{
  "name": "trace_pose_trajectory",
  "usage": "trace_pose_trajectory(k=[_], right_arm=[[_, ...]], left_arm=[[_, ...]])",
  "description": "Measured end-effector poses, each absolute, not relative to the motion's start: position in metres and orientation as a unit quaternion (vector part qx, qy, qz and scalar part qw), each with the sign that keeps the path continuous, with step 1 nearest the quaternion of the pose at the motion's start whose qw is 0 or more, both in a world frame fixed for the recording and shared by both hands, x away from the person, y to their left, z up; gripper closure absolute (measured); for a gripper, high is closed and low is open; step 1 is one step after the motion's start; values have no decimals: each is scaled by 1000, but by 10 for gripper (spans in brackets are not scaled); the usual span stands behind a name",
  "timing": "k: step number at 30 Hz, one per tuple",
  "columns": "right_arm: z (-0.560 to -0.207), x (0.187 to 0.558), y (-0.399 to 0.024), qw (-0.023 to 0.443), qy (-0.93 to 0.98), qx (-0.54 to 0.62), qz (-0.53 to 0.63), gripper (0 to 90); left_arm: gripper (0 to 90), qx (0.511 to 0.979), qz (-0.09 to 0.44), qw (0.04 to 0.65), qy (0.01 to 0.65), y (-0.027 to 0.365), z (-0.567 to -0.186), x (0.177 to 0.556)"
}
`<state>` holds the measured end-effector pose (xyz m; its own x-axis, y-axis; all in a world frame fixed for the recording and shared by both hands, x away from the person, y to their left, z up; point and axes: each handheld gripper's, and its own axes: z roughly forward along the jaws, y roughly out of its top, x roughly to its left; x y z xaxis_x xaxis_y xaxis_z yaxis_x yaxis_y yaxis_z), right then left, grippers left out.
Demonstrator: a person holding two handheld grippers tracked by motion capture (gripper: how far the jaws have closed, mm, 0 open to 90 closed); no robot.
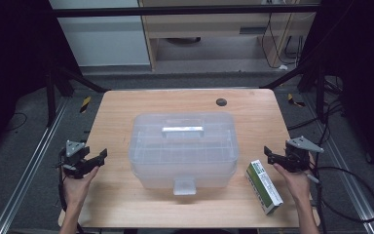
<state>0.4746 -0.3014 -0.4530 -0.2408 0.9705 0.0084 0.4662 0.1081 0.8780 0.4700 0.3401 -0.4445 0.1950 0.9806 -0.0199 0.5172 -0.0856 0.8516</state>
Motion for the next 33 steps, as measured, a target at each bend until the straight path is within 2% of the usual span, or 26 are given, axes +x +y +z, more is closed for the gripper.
trace_pose_trajectory(k=[11,20,33], right_arm=[[-441,469,-300,302,681,516,422,159],[-430,465,-295,299,686,505,431,165],[-423,463,-282,289,709,483,425,163]], left_arm=[[376,695,301,379,532,334,-433,468],[332,712,293,394,502,325,-409,461],[325,726,307,410,458,304,-377,447]])
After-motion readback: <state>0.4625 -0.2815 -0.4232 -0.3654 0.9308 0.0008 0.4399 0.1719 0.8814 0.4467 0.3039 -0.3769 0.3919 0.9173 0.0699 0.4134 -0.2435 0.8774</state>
